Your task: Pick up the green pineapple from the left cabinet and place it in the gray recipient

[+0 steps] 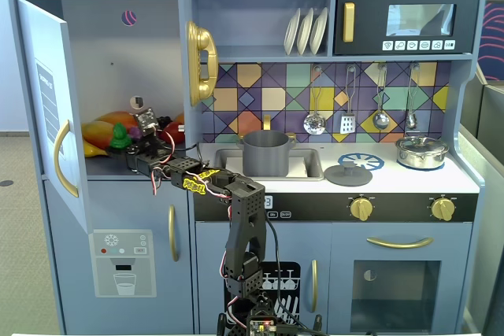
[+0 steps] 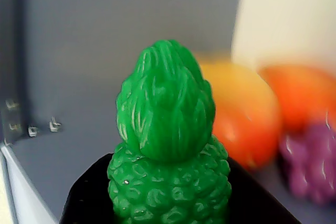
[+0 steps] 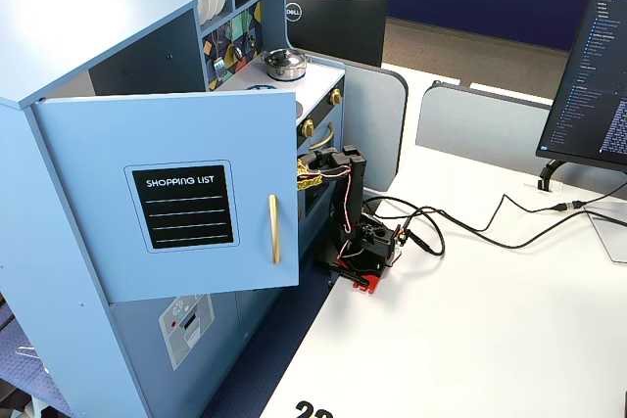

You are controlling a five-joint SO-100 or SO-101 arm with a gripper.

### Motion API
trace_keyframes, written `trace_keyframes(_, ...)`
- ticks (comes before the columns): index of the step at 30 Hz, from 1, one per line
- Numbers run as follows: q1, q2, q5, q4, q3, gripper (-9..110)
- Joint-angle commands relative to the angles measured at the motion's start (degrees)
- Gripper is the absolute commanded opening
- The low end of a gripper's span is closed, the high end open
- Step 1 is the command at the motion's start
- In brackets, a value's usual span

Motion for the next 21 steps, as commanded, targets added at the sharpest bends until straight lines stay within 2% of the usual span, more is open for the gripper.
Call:
trace_keyframes(1, -2.81, 14.06, -4.57, -1.76, 0.70, 0)
trace_keyframes(6, -5.71, 34.19, -9.05, -5.19, 16.96, 0)
trace_keyframes(9, -2.81, 46.58, -8.53, -5.19, 25.40, 0)
trace_keyframes(15, 8.00, 62.05, -7.65, -9.40, 33.13, 0)
trace_keyframes(21, 21.45, 65.13, -4.04, -9.14, 30.23, 0)
